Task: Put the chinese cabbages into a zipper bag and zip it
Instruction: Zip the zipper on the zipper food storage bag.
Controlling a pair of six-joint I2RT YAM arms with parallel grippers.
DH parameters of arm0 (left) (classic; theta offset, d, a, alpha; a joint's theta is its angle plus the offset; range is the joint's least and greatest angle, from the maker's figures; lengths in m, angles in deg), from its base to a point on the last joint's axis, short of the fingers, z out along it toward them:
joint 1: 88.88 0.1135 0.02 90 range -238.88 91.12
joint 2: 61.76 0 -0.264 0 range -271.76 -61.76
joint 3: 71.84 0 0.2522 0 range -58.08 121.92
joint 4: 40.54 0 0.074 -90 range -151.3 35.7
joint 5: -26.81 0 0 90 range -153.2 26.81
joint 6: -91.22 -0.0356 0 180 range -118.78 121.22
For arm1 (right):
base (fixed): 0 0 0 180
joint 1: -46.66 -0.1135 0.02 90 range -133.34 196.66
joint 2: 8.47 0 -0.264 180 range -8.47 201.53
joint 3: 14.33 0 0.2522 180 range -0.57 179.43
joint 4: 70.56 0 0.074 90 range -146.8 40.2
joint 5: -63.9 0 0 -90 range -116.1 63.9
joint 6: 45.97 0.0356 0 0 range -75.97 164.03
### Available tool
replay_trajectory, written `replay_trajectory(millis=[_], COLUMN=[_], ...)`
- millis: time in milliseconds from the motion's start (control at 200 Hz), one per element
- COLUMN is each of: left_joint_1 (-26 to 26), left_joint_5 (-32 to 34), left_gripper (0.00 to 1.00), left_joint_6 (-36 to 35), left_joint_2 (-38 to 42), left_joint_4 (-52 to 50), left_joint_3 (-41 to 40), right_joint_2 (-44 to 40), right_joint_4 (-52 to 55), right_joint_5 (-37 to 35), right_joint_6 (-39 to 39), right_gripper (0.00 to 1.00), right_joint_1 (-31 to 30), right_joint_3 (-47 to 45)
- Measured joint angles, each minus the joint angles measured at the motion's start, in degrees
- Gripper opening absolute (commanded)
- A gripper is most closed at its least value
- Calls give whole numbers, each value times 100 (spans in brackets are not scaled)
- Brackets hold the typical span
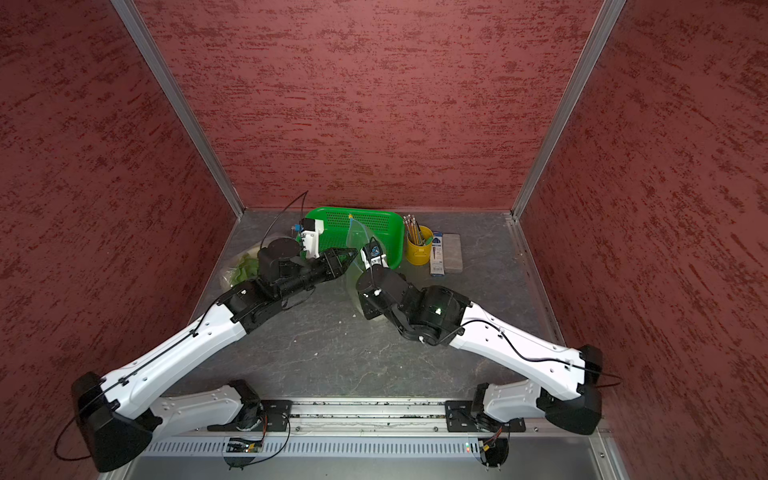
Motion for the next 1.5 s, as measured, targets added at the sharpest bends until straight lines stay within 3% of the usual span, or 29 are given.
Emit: replay_trajectory(millis=[40,105,321,641,1007,1212,1503], left_joint_1=[72,350,1904,3252,3298,3217,2505], left_joint_5=[-52,-212,-883,-2680,-4061,-4376,-4428], left_gripper=[52,52,54,54,52,50,45], left_joint_6=[-81,-299,-1189,-2319,-2986,-3143,-3674], left_joint_2=[70,243,879,1318,1281,883,494], left_joint_4=[0,7,151,1075,2218,2942,3399], left_joint_3=[0,0,-153,-1620,-2660,-3053,-3051], right_joint_2=[0,-2,-380,-1261,-1591,-1895,-2083], right_joint_4=[-28,-90,-804,-1891,-2275,-2385,-2621], right_joint_5=[-92,-234,-369,-133,142,199,339], right_joint_6=[-79,-256,-1370,-2844,-3167,-3115,-2900], right_gripper=[4,2,0,0,0,0,0], right_joint_1=[0,13,212,846,1095,1244,1405], right_joint_3=[0,0,-402,-1239,-2151,-2339,-2730])
